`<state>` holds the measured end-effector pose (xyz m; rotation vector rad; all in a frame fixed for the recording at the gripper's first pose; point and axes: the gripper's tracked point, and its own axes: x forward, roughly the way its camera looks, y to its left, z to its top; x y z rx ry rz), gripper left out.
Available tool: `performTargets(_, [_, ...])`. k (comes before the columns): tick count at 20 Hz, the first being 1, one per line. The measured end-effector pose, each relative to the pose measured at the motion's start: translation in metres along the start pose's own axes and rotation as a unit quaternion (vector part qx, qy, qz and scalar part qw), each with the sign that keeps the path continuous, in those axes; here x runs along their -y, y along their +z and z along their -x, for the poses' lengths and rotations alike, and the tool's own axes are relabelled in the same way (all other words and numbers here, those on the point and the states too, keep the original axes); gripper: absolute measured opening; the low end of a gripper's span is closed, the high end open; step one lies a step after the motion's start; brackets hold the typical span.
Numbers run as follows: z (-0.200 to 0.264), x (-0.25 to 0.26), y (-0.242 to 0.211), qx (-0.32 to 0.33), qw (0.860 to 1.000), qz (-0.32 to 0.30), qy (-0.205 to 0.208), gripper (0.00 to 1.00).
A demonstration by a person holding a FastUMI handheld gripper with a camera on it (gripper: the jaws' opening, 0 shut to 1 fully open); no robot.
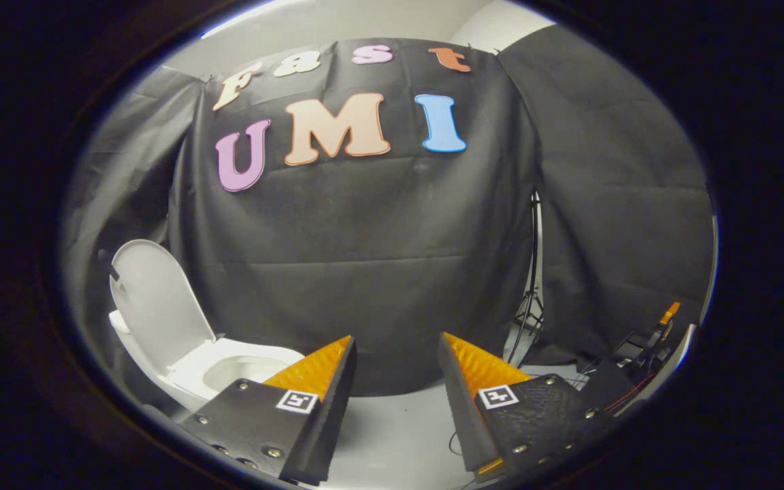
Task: Open the toilet lid.
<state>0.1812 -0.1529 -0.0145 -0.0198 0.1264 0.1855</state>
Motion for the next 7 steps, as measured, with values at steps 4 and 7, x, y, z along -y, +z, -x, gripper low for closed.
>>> performTargets(4, [0.0,-0.006,-0.006,-0.023,0.999,-0.011,0.024,0.71])
performTargets(7, [0.01,-0.009,-0.026,-0.073,0.996,0.014,0.047,0.71])
